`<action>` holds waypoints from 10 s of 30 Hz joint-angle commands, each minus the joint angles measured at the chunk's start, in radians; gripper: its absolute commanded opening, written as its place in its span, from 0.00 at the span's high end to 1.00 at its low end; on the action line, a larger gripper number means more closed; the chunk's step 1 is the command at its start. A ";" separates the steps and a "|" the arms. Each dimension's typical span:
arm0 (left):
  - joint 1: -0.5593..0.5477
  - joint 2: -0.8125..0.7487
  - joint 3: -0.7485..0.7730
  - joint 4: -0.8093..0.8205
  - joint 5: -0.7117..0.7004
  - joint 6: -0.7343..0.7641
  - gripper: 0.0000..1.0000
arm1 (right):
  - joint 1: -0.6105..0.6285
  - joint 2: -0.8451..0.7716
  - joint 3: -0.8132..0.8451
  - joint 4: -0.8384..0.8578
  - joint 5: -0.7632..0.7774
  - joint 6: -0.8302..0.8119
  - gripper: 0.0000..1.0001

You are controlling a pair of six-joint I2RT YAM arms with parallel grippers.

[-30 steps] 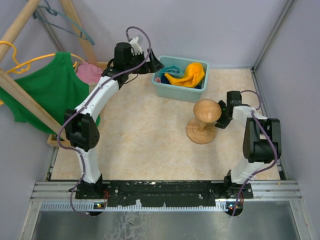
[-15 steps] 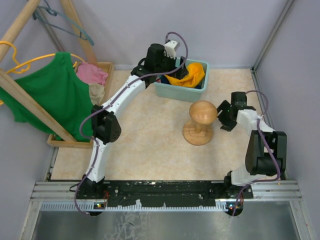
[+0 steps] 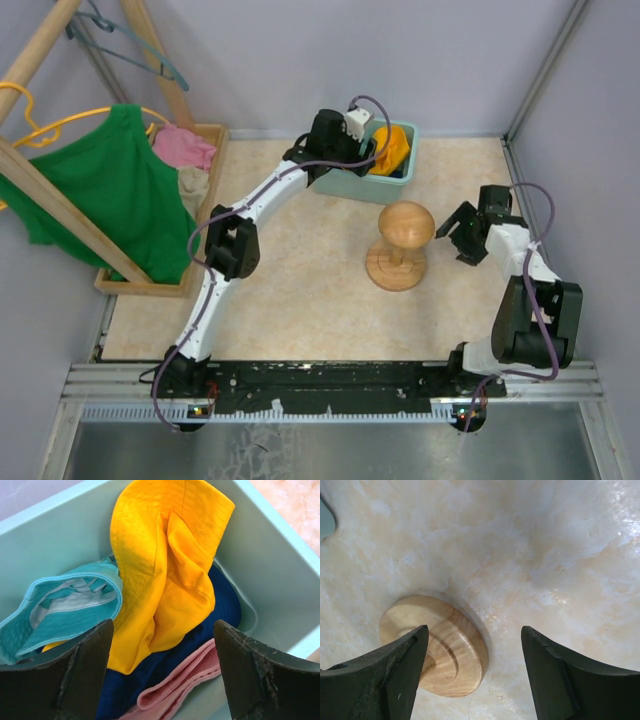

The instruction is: Stack the hats

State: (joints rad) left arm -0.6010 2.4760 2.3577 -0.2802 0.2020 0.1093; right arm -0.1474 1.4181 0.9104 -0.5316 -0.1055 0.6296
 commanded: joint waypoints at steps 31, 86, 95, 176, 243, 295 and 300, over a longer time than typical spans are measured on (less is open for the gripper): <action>0.075 0.082 0.115 -0.191 -0.015 0.077 0.11 | -0.100 -0.028 0.028 -0.024 -0.028 -0.056 0.25; 0.002 -0.598 -0.214 0.422 0.829 -1.498 1.00 | -0.290 -0.162 0.518 -0.228 0.045 -0.050 0.25; -0.030 -0.775 -0.589 0.334 0.770 -1.287 1.00 | -0.345 -0.245 0.408 -0.202 -0.007 -0.003 0.26; 0.084 0.055 0.049 0.210 -0.085 -0.038 0.00 | -0.204 -0.139 0.007 0.399 -0.632 0.035 0.23; 0.144 -0.650 -0.353 0.629 0.640 -1.306 1.00 | 0.270 -0.083 0.932 -0.036 -0.517 -0.070 0.30; 0.002 -0.540 -0.601 0.929 0.702 -1.432 0.99 | 0.075 0.011 1.378 -0.594 -0.200 -0.316 1.00; -0.046 -0.557 -0.712 1.015 0.720 -1.455 0.99 | 0.076 -0.060 1.266 -0.602 -0.036 -0.350 1.00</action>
State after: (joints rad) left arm -0.6376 1.9560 1.7126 0.6476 0.8352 -1.3315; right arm -0.0357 1.4303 2.2036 -1.2034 -0.4019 0.3496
